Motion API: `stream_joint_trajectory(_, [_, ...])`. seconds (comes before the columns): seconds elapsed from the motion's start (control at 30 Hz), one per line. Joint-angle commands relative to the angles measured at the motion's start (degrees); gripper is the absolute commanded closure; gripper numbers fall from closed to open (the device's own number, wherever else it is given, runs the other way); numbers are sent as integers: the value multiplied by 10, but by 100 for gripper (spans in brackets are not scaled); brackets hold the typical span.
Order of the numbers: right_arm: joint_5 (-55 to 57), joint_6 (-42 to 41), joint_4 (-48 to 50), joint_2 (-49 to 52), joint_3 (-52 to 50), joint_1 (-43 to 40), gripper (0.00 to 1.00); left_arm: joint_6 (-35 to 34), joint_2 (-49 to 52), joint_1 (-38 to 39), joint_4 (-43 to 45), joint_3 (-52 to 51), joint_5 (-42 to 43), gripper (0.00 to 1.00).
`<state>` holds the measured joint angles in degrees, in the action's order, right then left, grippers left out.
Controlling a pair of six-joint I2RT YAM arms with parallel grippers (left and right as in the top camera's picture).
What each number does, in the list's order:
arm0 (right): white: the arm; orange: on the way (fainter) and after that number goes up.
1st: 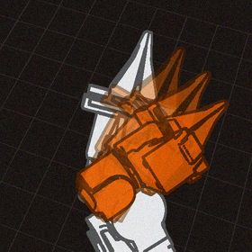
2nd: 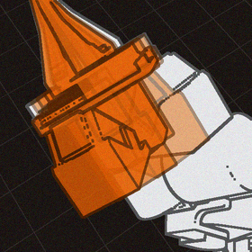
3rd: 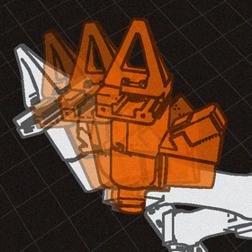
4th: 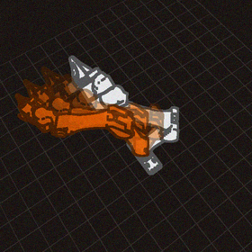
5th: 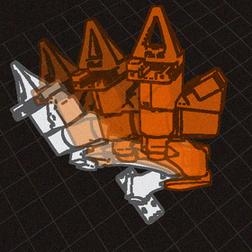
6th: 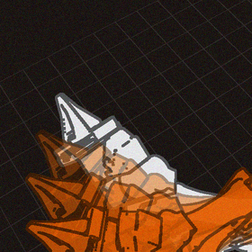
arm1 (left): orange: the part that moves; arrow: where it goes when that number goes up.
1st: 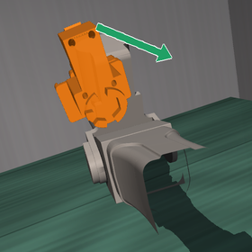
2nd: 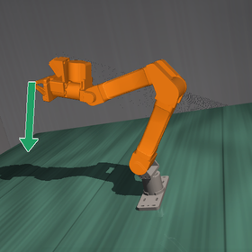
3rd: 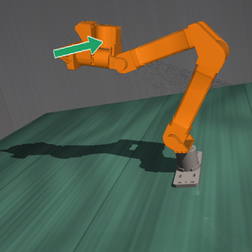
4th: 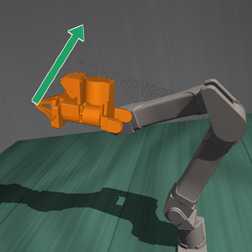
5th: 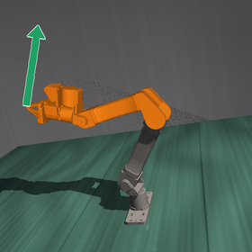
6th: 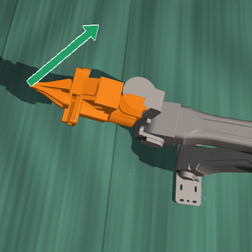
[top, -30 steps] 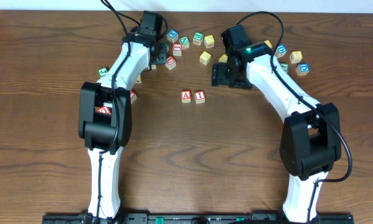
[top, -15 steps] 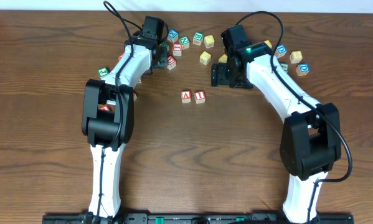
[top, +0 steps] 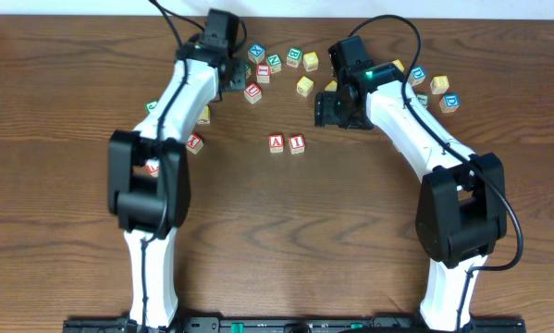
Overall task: Spell out AI2
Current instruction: 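Carry the blue 2 block with the left gripper toward the A and I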
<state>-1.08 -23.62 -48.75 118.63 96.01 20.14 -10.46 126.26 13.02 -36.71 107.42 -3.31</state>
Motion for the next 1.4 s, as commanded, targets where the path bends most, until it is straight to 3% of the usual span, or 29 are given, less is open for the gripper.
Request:
stream_joint_trajectory(0.0, [9,-16,7,-12,9,-17,23,1,-40,12,-24,-1,-1,75])
stream_joint_trajectory(0.23, [5,-25,9,-38,9,-75,24,-57,-47,73,-90,-3,-1,75])
stream_joint_trajectory(0.77, [5,-15,-49,-142,9,-206,21,-143,-32,234,-108,-3,25,74])
stream_joint_trajectory(1.37, [9,29,-100,-141,8,-216,19,-267,66,266,-67,-3,24,74])
